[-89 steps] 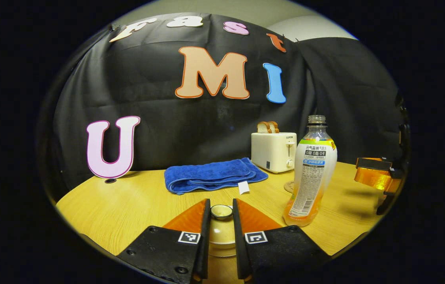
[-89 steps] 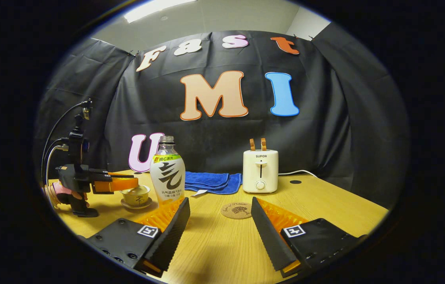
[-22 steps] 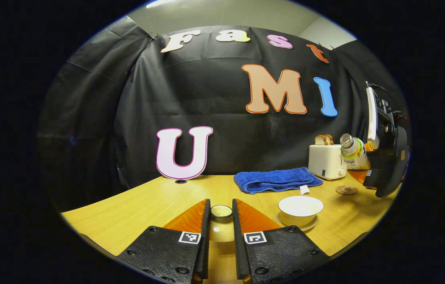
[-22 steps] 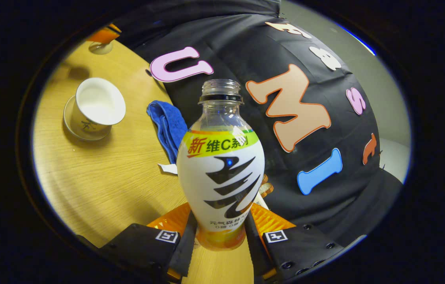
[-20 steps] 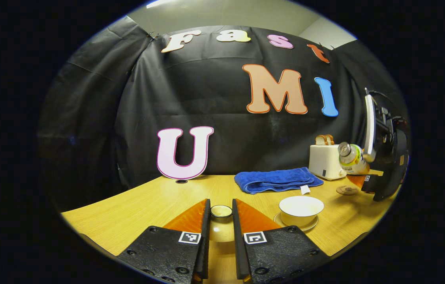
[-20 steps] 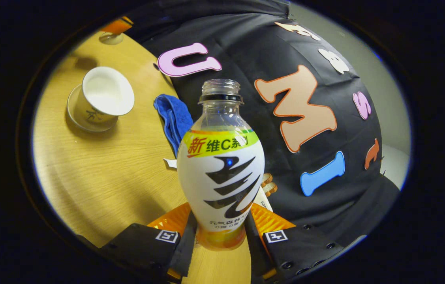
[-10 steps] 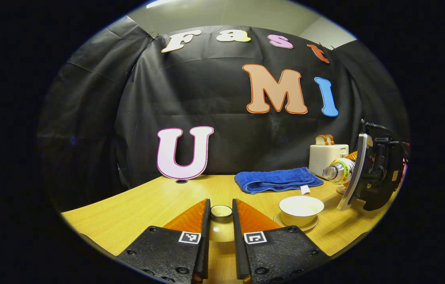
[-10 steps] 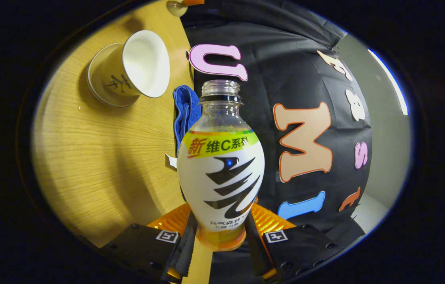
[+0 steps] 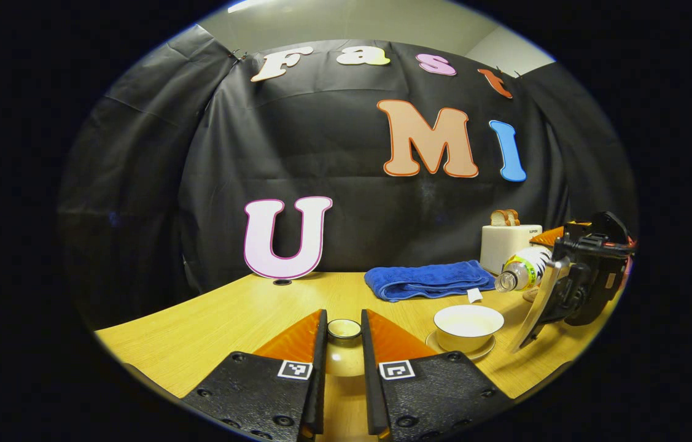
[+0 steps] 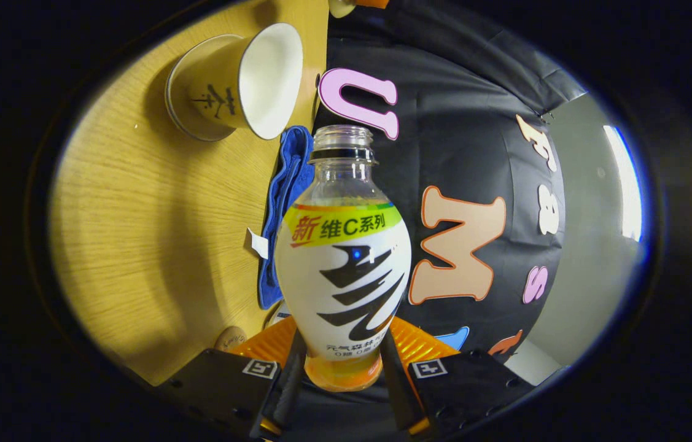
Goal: Open the teacup lid with one hand, grasp the water bottle and pour water into the teacup with the other hand; after pouring, place the water bottle on the coaster and then close the teacup lid.
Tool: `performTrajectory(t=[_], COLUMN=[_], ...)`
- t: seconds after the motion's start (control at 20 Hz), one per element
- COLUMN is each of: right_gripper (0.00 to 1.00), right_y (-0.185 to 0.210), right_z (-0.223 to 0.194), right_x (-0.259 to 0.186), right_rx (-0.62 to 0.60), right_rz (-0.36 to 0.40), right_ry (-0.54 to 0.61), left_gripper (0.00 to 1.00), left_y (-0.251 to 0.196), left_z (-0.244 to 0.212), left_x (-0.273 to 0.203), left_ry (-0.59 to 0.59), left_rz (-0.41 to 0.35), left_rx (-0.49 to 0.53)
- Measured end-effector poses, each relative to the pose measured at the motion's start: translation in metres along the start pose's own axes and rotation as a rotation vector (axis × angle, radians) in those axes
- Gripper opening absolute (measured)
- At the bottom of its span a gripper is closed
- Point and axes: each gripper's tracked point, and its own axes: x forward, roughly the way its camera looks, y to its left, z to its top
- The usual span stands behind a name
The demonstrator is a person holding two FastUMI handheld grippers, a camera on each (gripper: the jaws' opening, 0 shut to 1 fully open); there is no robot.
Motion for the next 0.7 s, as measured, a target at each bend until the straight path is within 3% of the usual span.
performTrajectory(t=[0.7], right_gripper=[0.65], right_y=[-0.015], right_z=[0.018], right_x=[-0.007], right_rx=[-0.187], right_rz=[-0.126], right_ry=[-0.054], left_gripper=[0.25], left_y=[0.000], left_z=[0.000], left_x=[-0.001], left_ry=[0.000], left_rz=[0.000], left_rx=[-0.001])
